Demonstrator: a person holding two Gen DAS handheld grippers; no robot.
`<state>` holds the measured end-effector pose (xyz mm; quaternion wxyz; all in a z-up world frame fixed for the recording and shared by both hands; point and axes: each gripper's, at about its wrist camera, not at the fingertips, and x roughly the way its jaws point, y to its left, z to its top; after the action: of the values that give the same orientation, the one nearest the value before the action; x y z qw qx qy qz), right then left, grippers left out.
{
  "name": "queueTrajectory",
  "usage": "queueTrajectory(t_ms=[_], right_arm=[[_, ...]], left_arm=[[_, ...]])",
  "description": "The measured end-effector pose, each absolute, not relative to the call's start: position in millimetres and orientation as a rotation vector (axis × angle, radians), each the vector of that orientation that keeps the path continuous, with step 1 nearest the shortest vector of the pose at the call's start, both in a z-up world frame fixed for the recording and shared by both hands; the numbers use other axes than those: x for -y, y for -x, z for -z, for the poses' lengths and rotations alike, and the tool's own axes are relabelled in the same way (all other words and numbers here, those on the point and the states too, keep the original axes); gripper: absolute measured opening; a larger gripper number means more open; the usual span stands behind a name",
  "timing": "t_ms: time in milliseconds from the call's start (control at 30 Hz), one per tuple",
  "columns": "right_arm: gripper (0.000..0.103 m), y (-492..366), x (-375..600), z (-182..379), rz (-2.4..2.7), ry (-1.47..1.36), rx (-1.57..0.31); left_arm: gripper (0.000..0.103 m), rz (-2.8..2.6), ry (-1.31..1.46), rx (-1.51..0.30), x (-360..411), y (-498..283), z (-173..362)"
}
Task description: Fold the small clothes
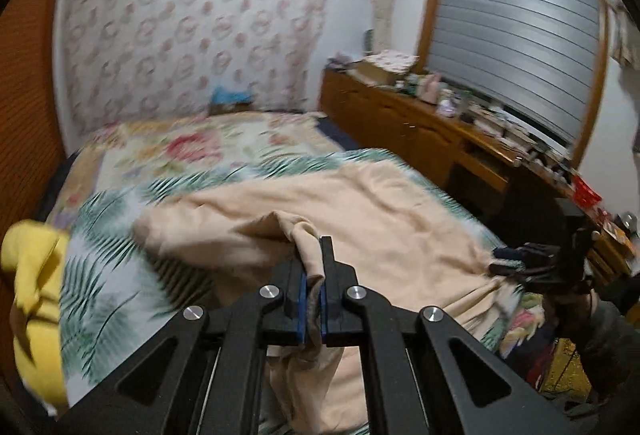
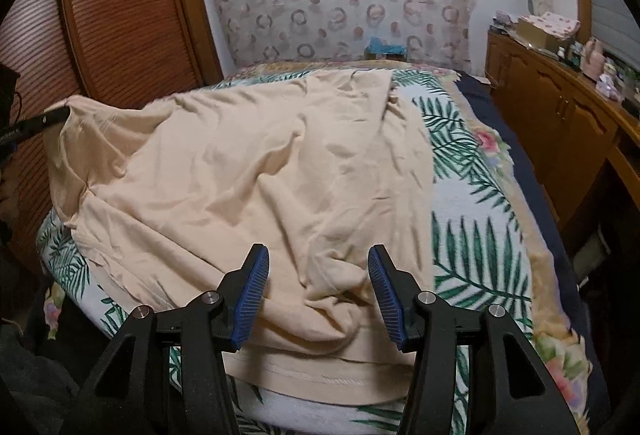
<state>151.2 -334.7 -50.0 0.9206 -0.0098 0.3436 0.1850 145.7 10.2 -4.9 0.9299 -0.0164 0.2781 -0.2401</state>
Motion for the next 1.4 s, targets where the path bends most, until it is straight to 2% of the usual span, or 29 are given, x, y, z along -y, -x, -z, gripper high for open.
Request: queueTrajectory(t_ms=[700,833,1033,1100,1133,1200,1267,1333,1367,1400], right_arm=[[0.054,-122,376,39,-0.367,-0.052,-0.622],[0.054,-119,384,38,-0.366,-0.059,-0.613],[0.054,-115,392,39,-0.365,-0.056,-0.617],[0.054,-115,394,39,-0.363,-0.055,-0.621],[0.054,-116,394,40,-0.360,-0.057,-0.624],[0.054,-117,395,39,-0.357,-0.060,-0.627],[0.054,-118,395,38,-0.355,-0.061,-0.626],[0.054,-119,394,35,-0.357,-0.058,-0.623],[0.054,-120,394,35,-0.360,-0.055,-0.622],[0.054,-121,392,33,-0.361,-0.051,-0.621]], left_arm=[[0.005,0.774,-0.103,-0.508,145,-162,-65],[0.005,0.799,-0.119,-0.534,163,-166,-61],[0.006,0.775,-0.146,-0.619,171,-175,-28],[0.018,0.773,-0.144,-0.631,167,-173,-24],[0.021,0.774,-0.142,-0.626,164,-171,-22],[0.042,0.772,-0.136,-0.621,157,-168,-21],[0.046,0.763,-0.122,-0.626,147,-167,-18],[0.061,0.745,-0.116,-0.633,134,-166,-12],[0.071,0.730,-0.116,-0.636,128,-166,-8],[0.075,0.708,-0.121,-0.638,119,-166,-1]])
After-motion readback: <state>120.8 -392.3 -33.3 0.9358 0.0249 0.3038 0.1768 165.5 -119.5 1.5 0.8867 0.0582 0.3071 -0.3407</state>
